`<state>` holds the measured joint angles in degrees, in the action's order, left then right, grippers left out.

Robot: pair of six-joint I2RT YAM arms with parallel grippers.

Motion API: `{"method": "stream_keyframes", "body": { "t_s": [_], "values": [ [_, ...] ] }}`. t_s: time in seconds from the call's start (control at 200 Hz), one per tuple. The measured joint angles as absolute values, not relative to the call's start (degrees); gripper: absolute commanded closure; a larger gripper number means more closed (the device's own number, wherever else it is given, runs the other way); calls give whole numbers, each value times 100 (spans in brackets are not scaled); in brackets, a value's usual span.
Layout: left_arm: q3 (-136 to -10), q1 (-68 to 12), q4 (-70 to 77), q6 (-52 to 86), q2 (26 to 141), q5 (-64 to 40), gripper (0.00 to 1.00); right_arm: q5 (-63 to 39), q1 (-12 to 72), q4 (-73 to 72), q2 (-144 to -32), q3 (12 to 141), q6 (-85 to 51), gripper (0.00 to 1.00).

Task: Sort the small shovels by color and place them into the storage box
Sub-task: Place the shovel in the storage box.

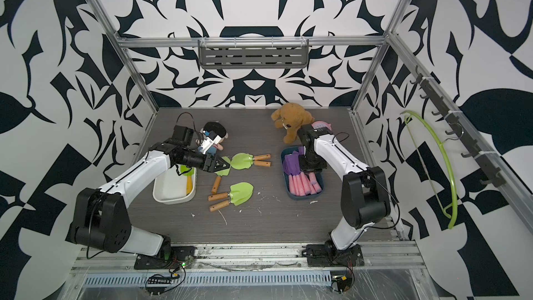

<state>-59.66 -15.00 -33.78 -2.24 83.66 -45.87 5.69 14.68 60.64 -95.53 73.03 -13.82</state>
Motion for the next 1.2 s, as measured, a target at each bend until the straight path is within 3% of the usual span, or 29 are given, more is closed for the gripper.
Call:
{"method": "stream_keyframes", "body": {
  "t_s": [0.31,0.515,0.69,0.96,1.2],
  "values": [
    [-5942,-1500,-3415,-305,8307,-4493,29,576,1361,6014,-9922,7306,-1221,66],
    [-5942,-1500,-3417,-307,8296,-4477,29,563,1347,6012,-9961,7306,-1186,63],
    [-5942,-1500,-3417,-311,8296,-4477,30,565,1347,6012,-9961,7306,-1181,65],
    [-5942,-1492,-3420,-331,8296,-4475,30,548,1347,6023,-10097,7299,-1138,79],
    [-5935,-1485,-3433,-342,8296,-4477,30,454,1347,6182,-10092,7275,-1133,82]
  ]
}}
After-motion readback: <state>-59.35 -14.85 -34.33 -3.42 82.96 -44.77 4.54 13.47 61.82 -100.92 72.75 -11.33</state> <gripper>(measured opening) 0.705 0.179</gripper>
